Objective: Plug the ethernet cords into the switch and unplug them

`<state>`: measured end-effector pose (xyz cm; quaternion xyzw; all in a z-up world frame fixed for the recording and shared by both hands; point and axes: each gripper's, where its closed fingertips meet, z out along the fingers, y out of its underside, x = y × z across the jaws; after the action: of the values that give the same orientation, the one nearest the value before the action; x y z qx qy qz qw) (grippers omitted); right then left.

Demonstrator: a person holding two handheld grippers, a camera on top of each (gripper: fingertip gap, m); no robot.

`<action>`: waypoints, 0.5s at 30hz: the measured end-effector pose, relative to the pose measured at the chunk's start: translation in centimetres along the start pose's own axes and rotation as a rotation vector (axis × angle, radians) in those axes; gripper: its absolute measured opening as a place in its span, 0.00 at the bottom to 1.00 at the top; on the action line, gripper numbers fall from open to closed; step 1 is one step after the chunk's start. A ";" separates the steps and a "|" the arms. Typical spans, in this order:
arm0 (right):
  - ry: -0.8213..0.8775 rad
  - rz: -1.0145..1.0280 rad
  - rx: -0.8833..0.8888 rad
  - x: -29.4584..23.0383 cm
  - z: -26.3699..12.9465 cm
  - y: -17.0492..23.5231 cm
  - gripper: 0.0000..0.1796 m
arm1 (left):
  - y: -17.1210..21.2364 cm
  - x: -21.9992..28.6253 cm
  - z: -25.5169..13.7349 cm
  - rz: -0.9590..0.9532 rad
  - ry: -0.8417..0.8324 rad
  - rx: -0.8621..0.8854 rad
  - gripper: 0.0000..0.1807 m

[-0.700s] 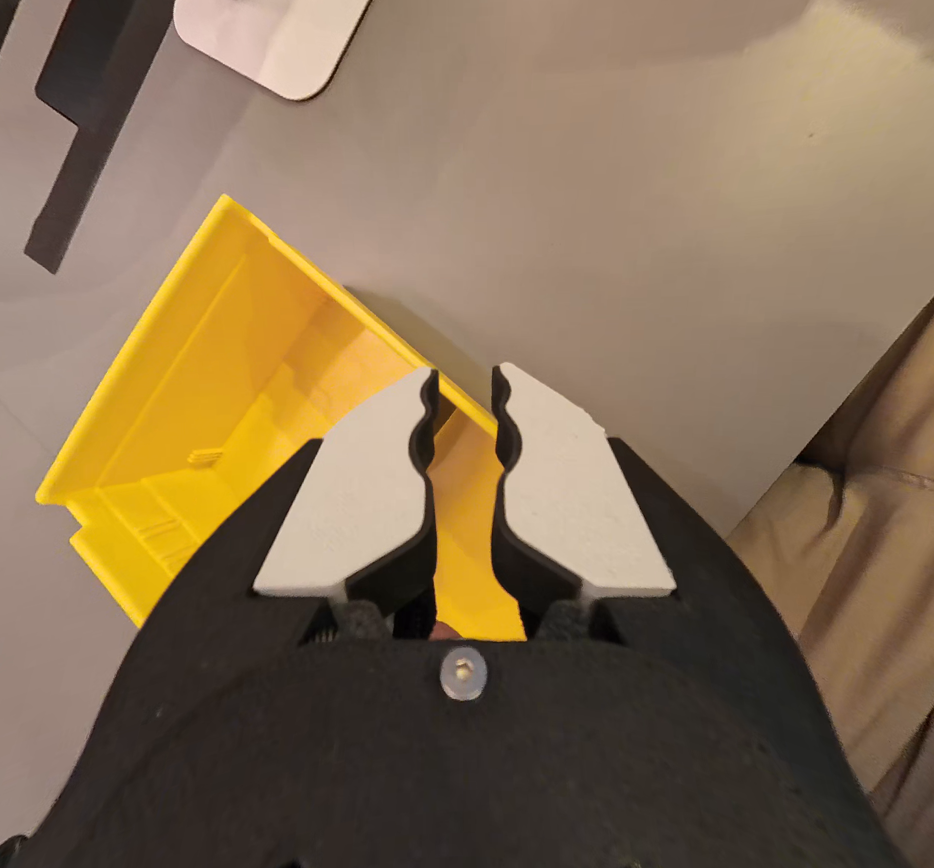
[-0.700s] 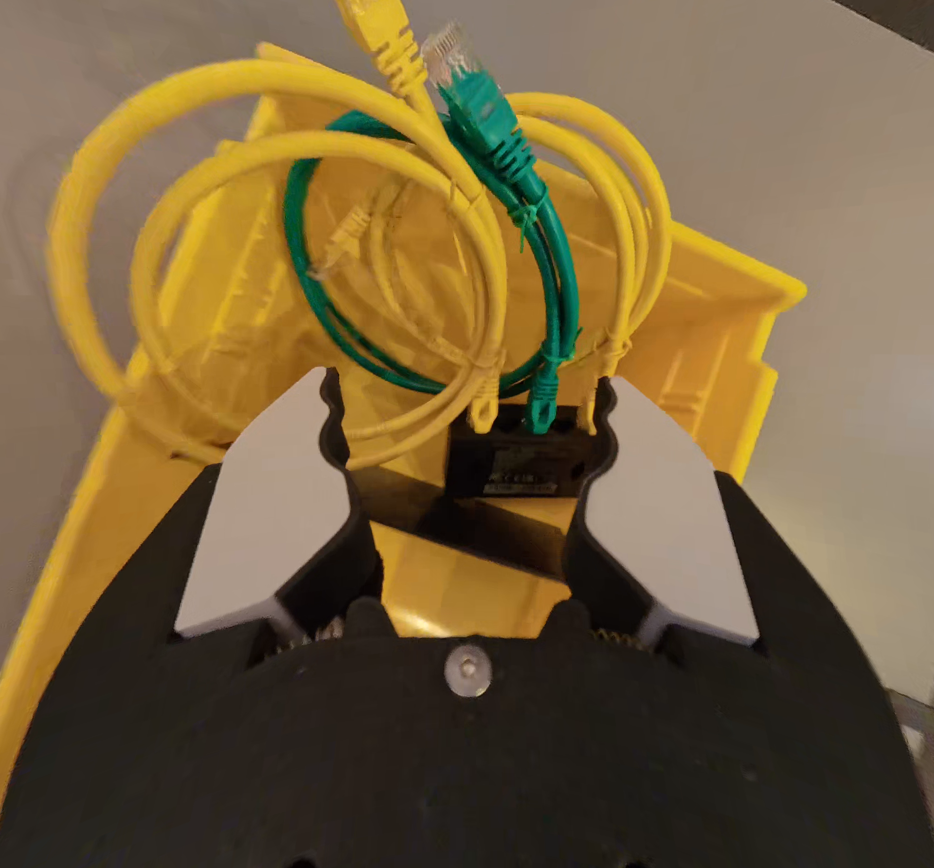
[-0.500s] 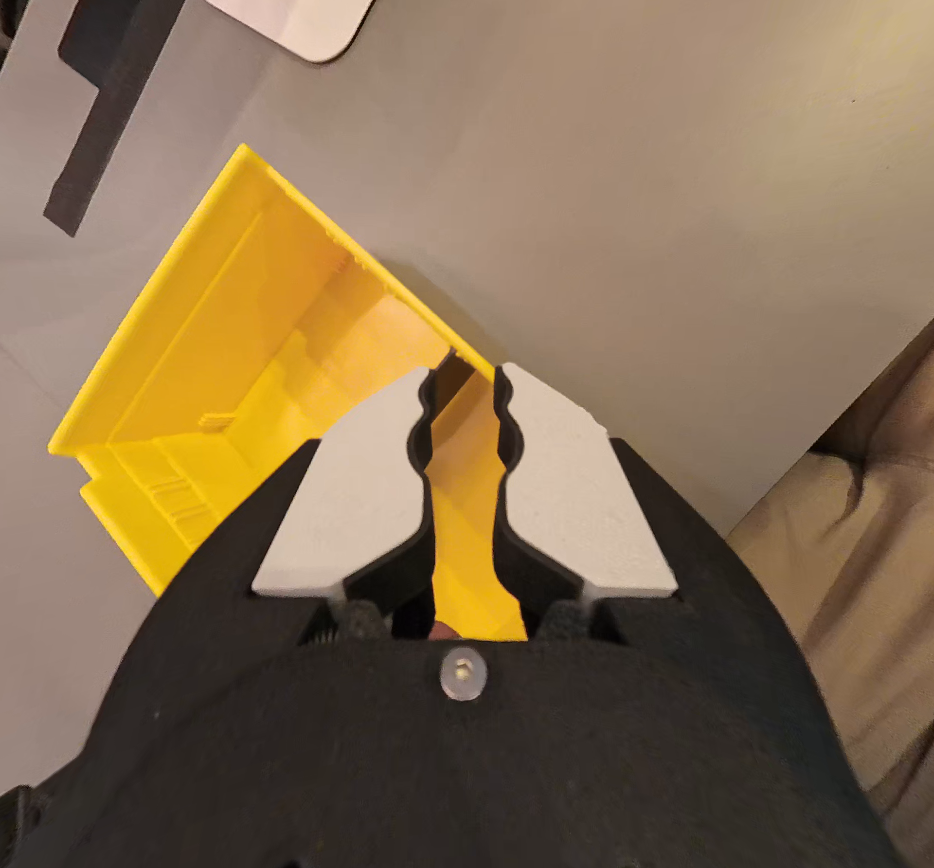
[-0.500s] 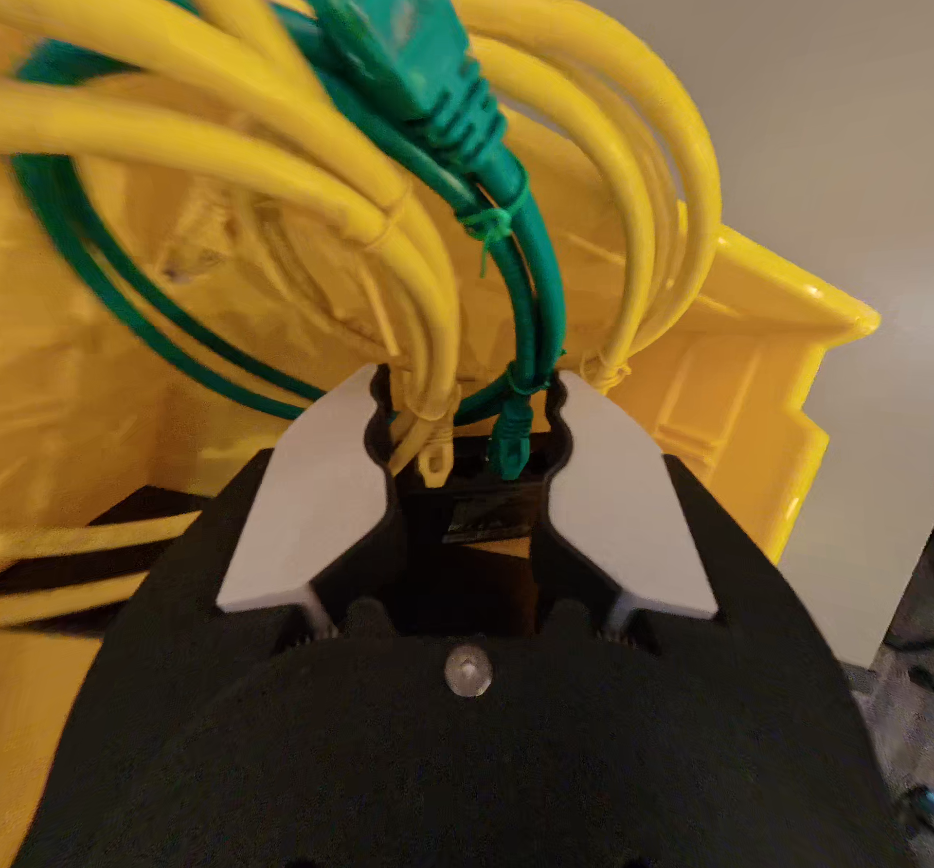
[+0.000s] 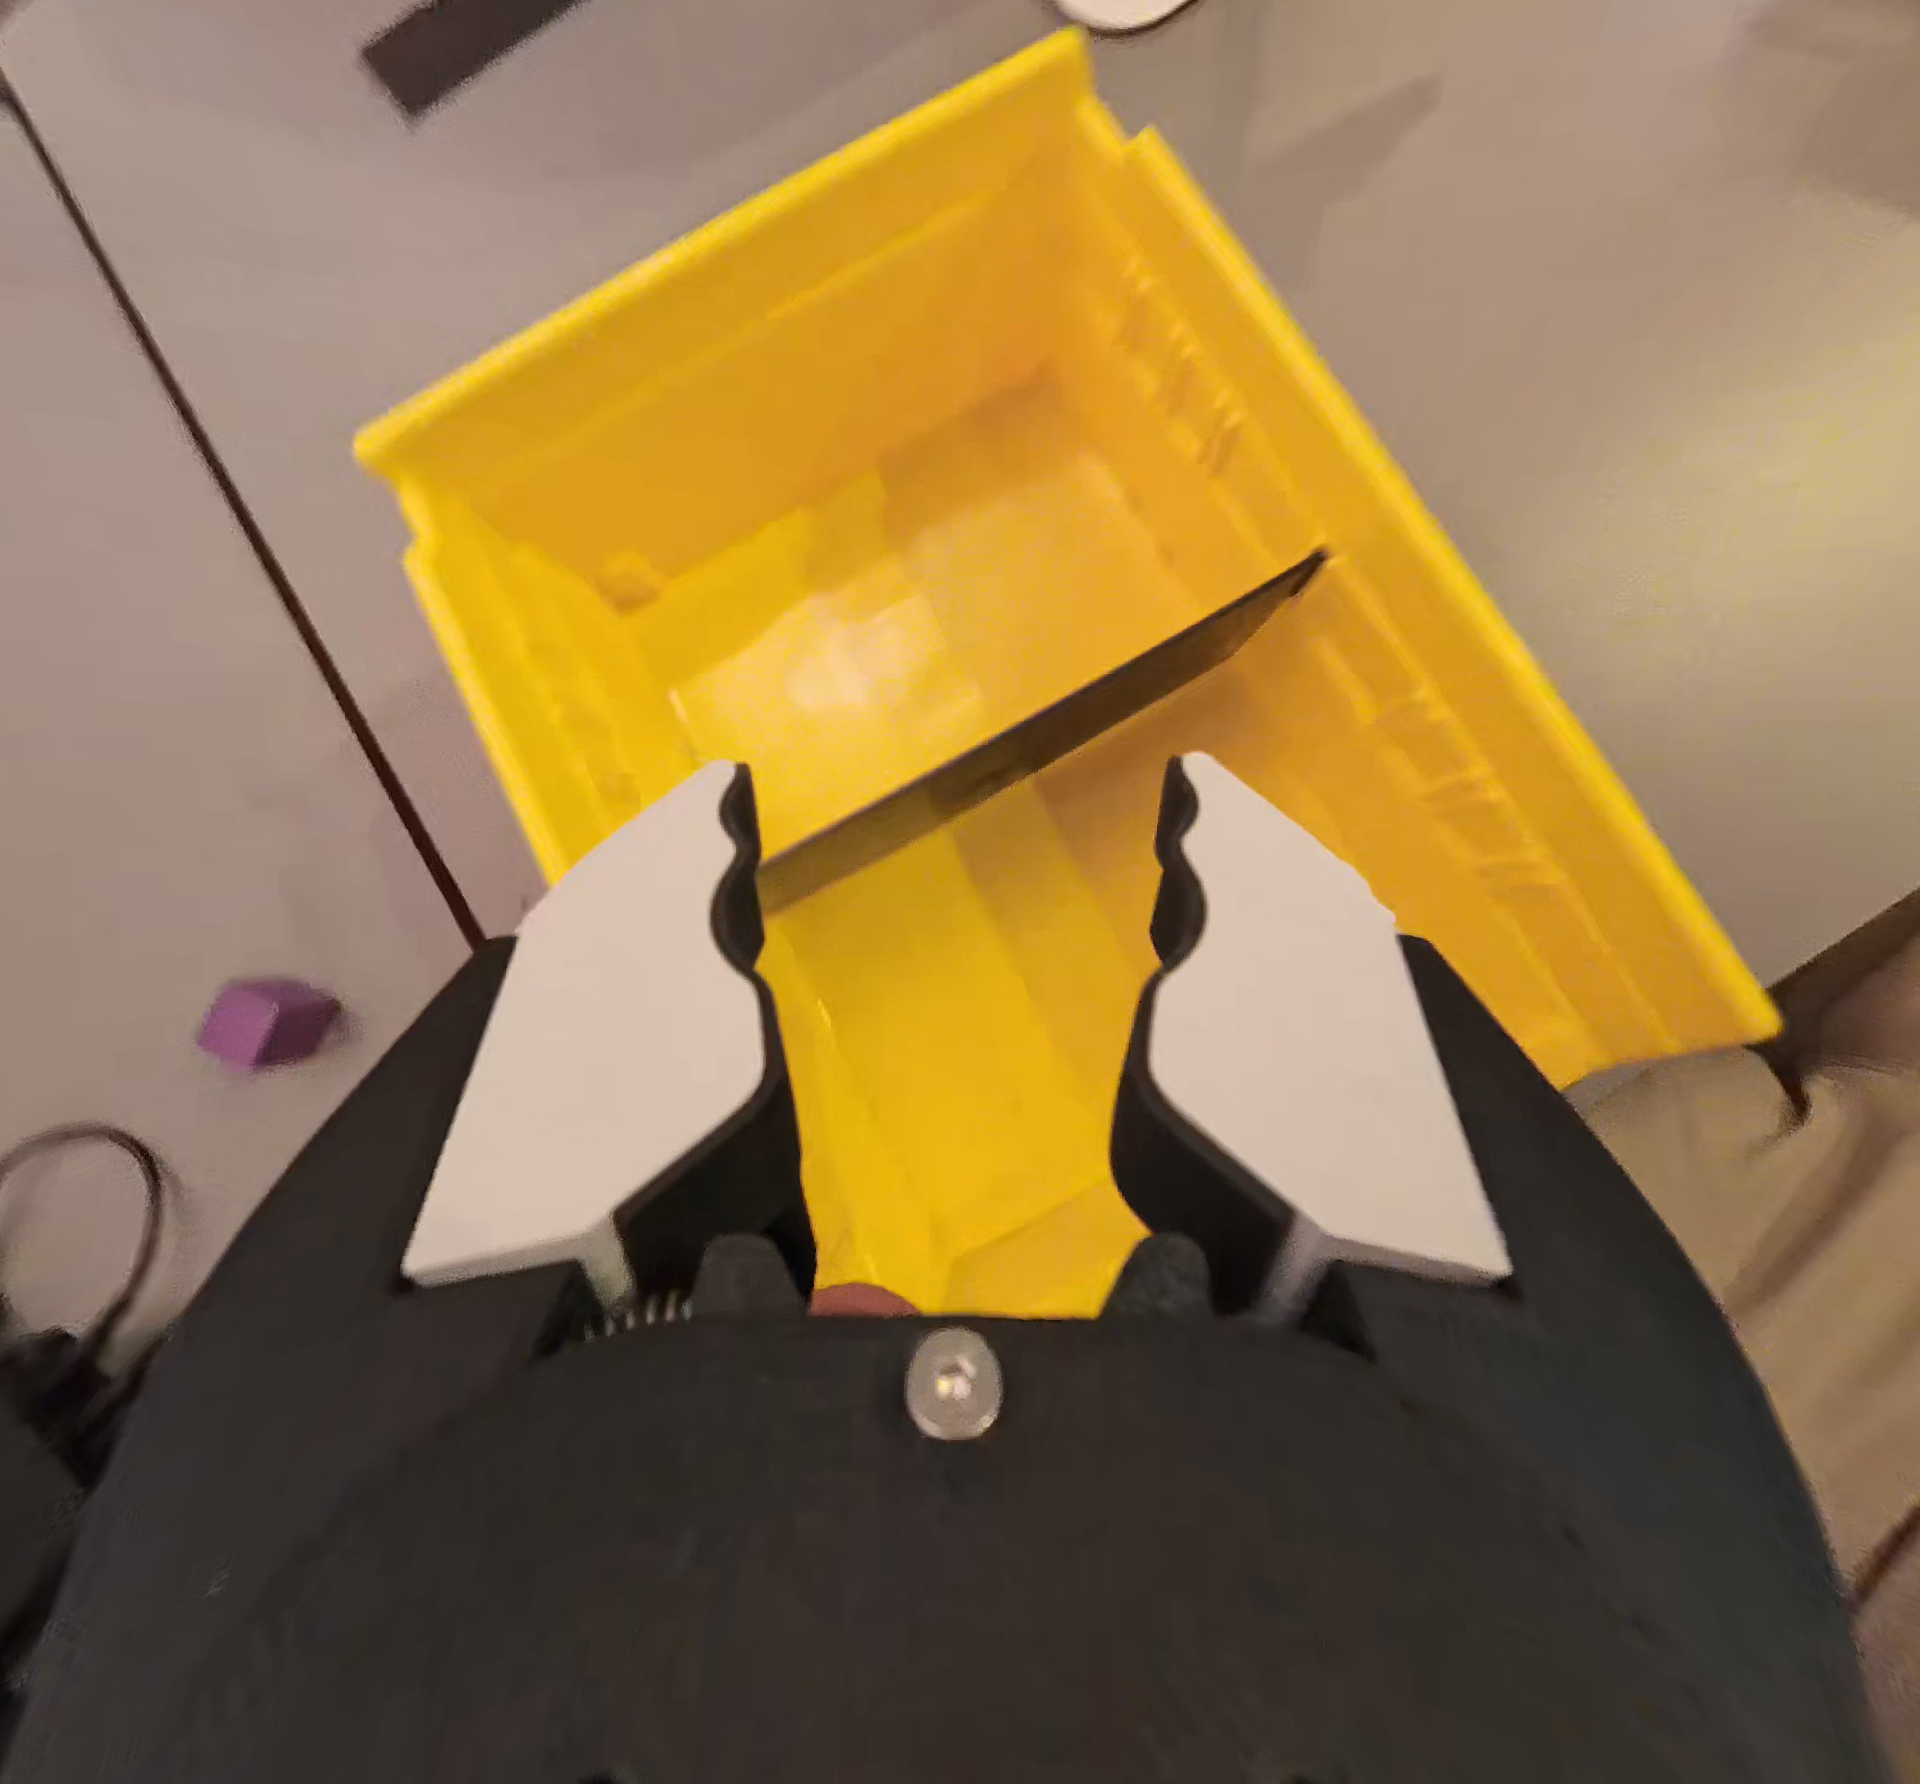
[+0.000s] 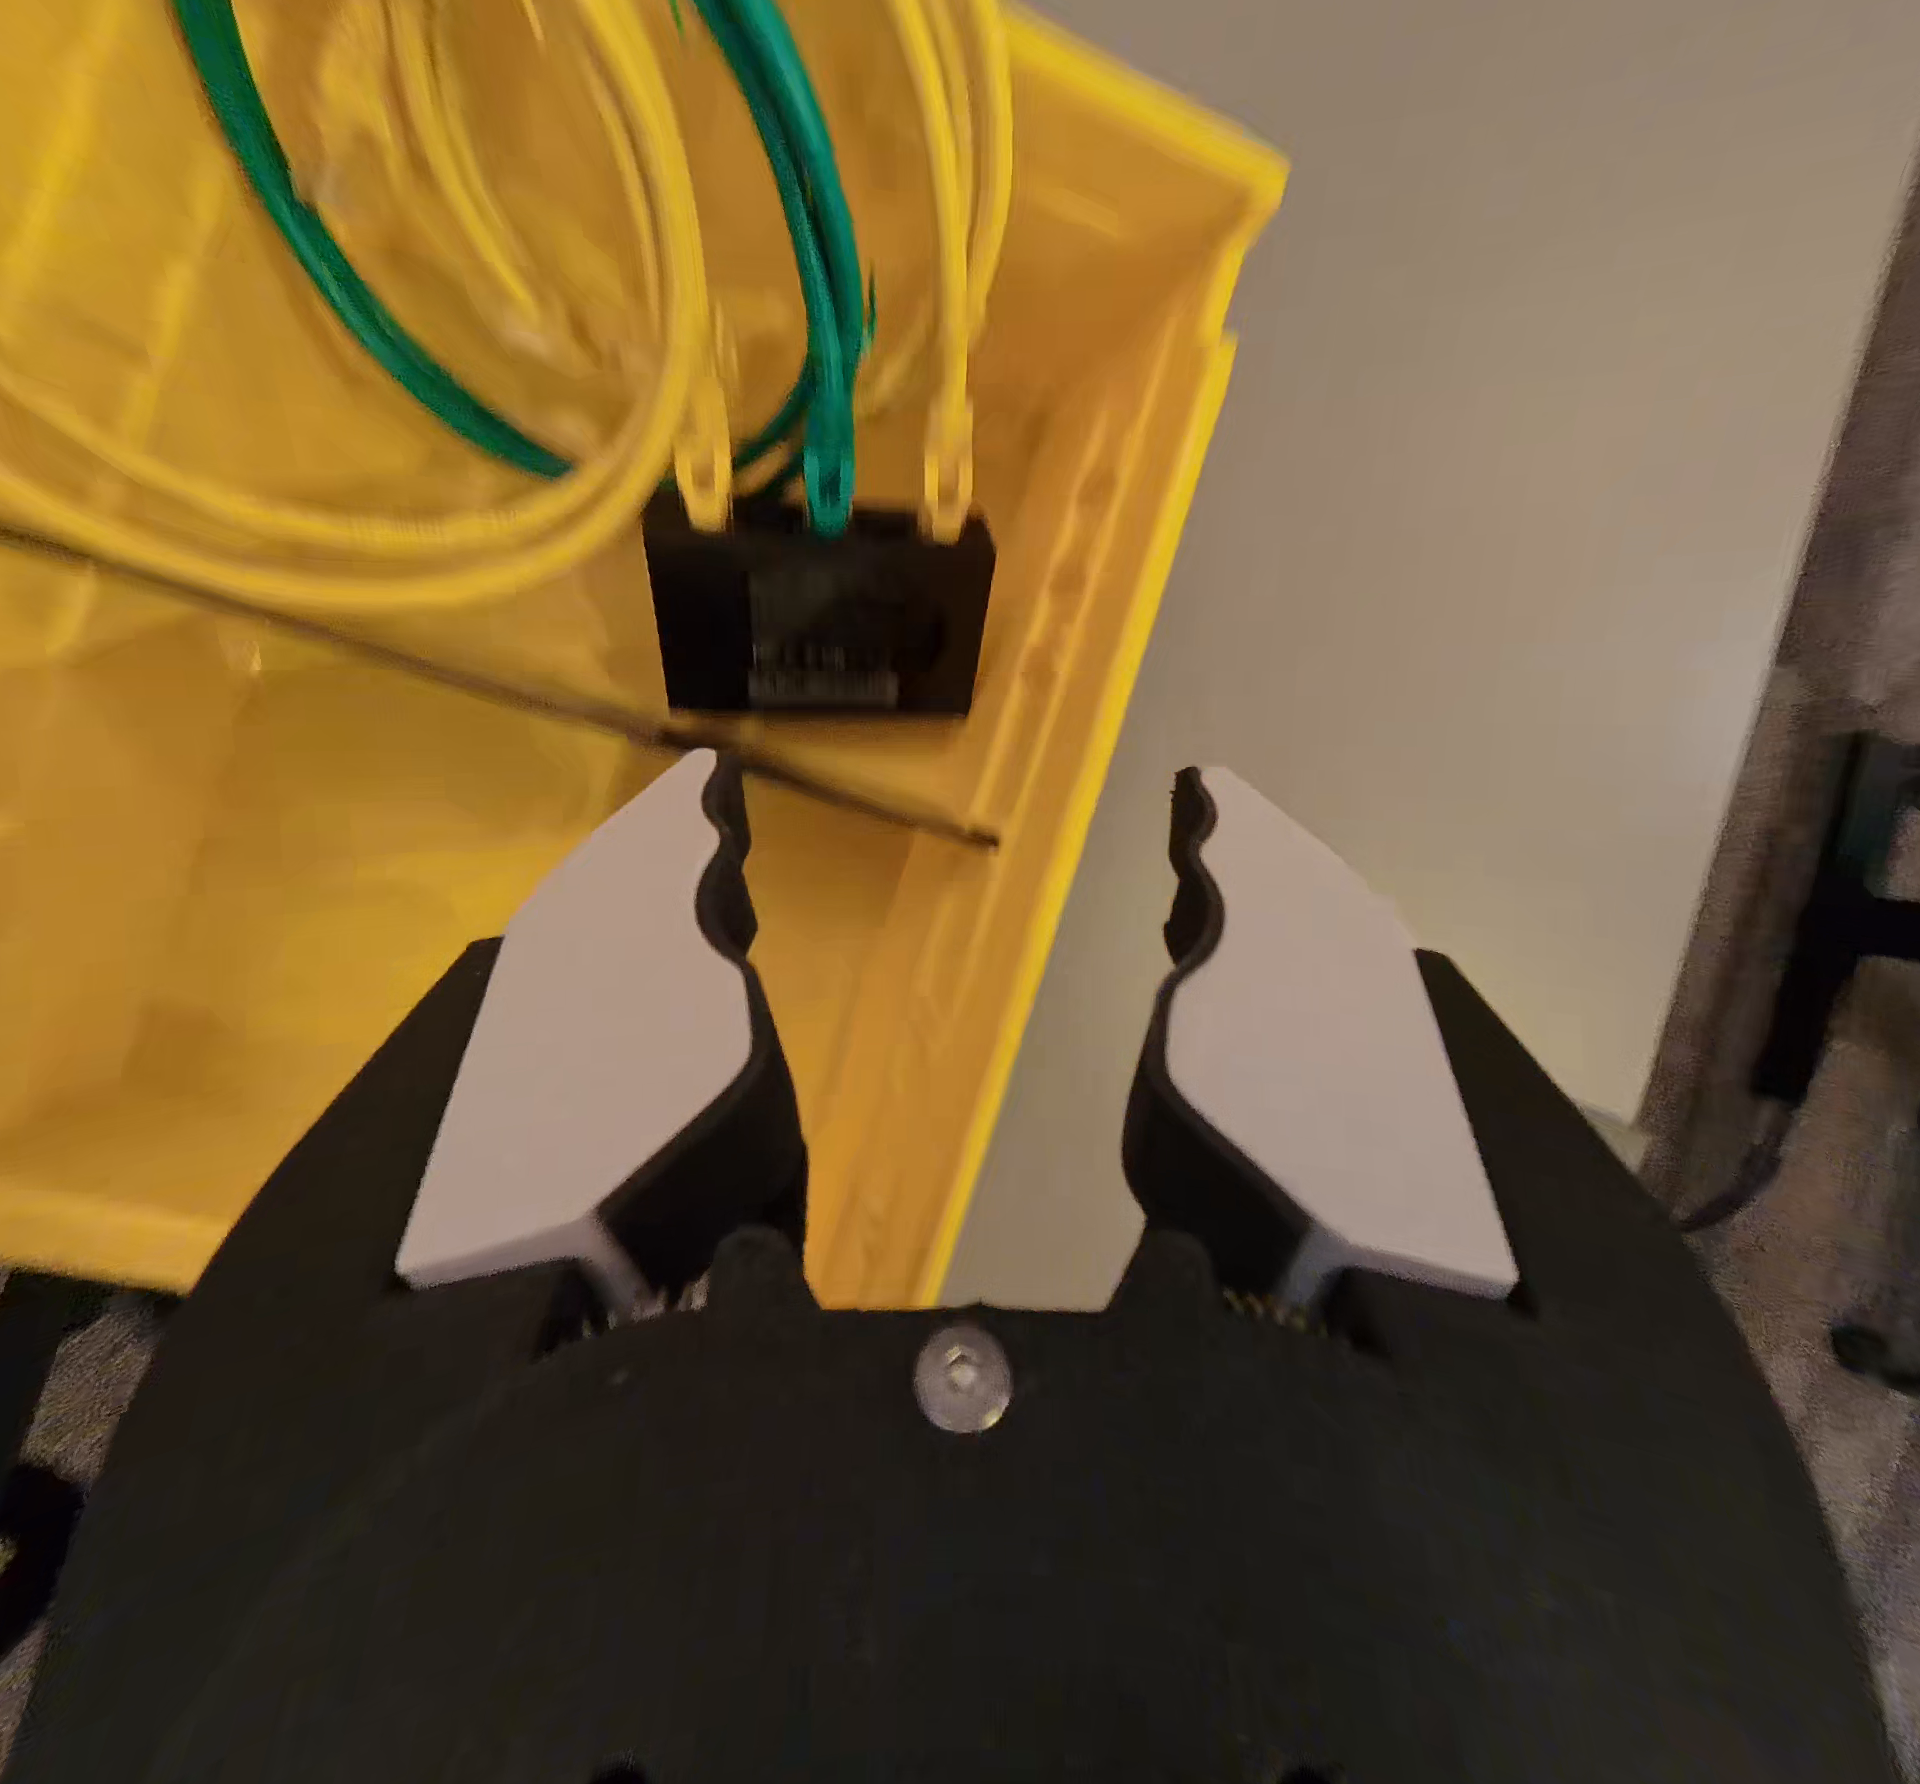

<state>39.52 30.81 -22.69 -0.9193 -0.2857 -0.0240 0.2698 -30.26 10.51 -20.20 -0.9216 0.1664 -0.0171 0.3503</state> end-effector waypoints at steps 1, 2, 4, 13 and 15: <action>-0.027 0.022 -0.026 0.4 0.1 1.6 0.45 | 1.1 -1.0 -0.1 -0.047 0.000 -0.019 0.42; -0.041 0.053 -0.065 1.0 0.4 3.3 0.47 | 2.5 -2.2 -0.1 -0.090 -0.019 -0.055 0.45; -0.081 0.069 -0.122 1.3 1.1 6.0 0.45 | 5.3 -3.9 0.2 -0.150 -0.039 -0.131 0.48; -0.271 -0.020 -0.126 -2.4 3.3 7.8 0.23 | 12.2 -4.3 2.7 -0.267 0.036 -0.345 0.39; -0.291 0.016 -0.099 -2.5 3.4 7.5 0.21 | 13.0 -3.8 3.1 -0.294 0.095 -0.366 0.22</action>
<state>41.07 26.08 -29.64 -0.9274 -0.3130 0.0975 0.1800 -37.19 4.57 -30.68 -0.9822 0.0470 -0.0807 0.1630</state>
